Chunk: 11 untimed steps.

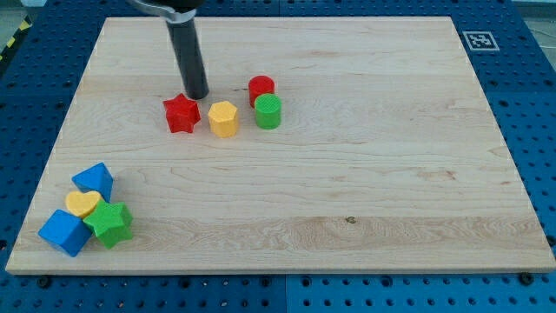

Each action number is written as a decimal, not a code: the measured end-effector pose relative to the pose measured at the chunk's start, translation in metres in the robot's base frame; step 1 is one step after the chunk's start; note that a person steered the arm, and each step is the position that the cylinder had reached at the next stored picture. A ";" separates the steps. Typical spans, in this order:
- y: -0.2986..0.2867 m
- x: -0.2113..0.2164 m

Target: Move the red star right diagonally towards the yellow hexagon

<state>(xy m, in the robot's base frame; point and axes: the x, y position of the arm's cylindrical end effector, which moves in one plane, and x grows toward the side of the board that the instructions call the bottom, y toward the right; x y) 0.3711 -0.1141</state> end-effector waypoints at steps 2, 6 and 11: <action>-0.009 0.046; -0.057 0.039; 0.000 0.043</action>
